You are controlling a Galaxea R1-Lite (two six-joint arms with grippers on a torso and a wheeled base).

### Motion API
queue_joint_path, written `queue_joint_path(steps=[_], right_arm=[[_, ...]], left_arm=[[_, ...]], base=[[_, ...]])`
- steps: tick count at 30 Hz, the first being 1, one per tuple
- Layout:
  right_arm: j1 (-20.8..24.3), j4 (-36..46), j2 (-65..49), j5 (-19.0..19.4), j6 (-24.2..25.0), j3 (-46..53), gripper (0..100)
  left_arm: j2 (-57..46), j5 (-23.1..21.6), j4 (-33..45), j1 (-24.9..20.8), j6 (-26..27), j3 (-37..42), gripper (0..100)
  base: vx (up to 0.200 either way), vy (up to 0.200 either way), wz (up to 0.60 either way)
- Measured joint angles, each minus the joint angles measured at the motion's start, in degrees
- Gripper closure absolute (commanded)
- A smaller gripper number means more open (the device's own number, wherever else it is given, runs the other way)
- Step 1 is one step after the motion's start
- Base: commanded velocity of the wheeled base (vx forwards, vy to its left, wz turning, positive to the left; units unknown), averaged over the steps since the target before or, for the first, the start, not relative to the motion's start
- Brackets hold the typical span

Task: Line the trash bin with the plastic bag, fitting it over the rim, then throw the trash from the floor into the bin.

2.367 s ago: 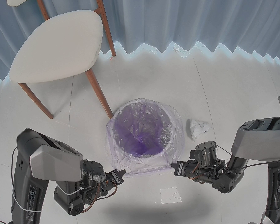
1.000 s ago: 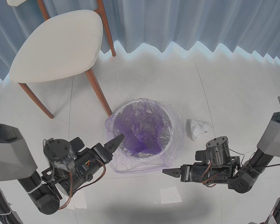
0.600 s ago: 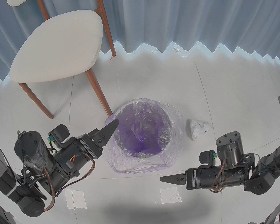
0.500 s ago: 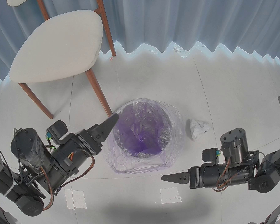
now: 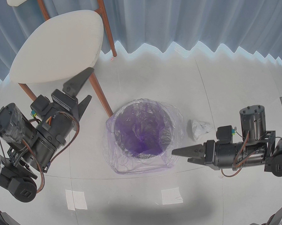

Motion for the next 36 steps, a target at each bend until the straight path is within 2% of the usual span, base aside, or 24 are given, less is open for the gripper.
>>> queue_joint_path(steps=[5, 7, 10, 13, 18, 21, 23, 29, 36], right_arm=[[-3.5, 0.0, 0.2, 0.2, 1.1, -2.9, 0], [-5.0, -0.1, 0.7, 0.1, 0.6, -3.5, 0], [-6.4, -0.2, 1.1, 0.2, 0.0, -4.1, 0], [-7.1, -0.1, 1.4, 0.1, 0.3, -4.8, 0], [-7.8, 0.2, 1.9, -0.1, 0.9, -5.8, 0], [-8.0, 0.2, 2.1, -0.2, 0.7, -6.0, 0], [-8.2, 0.2, 2.3, -0.3, 0.4, -6.0, 0], [-8.3, -0.1, 2.6, -0.4, -1.6, -5.3, 0], [-8.0, -1.5, 2.9, -0.4, -4.5, -4.2, 0]], left_arm=[[-3.1, -6.7, 0.0, 1.9, -5.7, 0.6, 0], [-4.4, -9.3, 0.0, 2.7, -6.5, 1.8, 0], [-5.4, -10.3, 0.0, 3.8, -6.2, 3.2, 0], [-5.6, -10.4, 0.1, 3.9, -2.7, 4.3, 0], [-4.9, -10.2, 0.1, 2.8, 6.9, 6.0, 0], [-4.2, -10.0, 0.0, 2.2, 9.5, 6.6, 0], [-3.9, -10.0, 0.0, 2.0, 8.9, 6.7, 0], [-4.6, -10.5, 0.0, 2.3, 1.3, 6.4, 0], [-5.9, -11.3, 0.0, 2.8, 1.1, 6.1, 0]], base=[[0.0, 0.0, 0.0], [0.0, 0.0, 0.0], [0.0, 0.0, 0.0], [0.0, 0.0, 0.0], [0.0, 0.0, 0.0], [0.0, 0.0, 0.0], [0.0, 0.0, 0.0], [0.0, -0.167, 0.0], [0.0, -0.2, 0.0]])
